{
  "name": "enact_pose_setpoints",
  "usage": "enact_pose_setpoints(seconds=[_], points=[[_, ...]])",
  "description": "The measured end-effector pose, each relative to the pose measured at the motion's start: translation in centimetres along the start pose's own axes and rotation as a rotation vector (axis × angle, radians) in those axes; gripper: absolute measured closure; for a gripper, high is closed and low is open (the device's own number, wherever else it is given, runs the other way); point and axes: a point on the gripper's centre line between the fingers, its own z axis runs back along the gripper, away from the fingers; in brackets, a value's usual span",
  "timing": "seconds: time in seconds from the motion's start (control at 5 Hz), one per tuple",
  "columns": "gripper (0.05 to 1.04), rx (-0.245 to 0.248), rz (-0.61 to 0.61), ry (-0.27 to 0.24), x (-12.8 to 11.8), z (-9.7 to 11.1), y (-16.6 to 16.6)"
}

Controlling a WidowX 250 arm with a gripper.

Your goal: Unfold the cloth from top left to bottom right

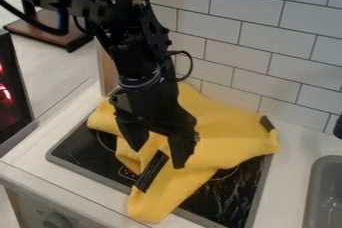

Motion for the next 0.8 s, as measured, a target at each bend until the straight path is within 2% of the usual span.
enact_pose_setpoints(seconds=[0.4, 0.6, 0.8], points=[[0.085, -0.024, 0.003, 0.033, -0.4, -0.2, 0.2], [0.085, -0.059, -0.007, 0.046, 0.8, -0.1, 0.4], [0.085, -0.061, -0.012, 0.044, 2.0, 0.2, 1.1]])
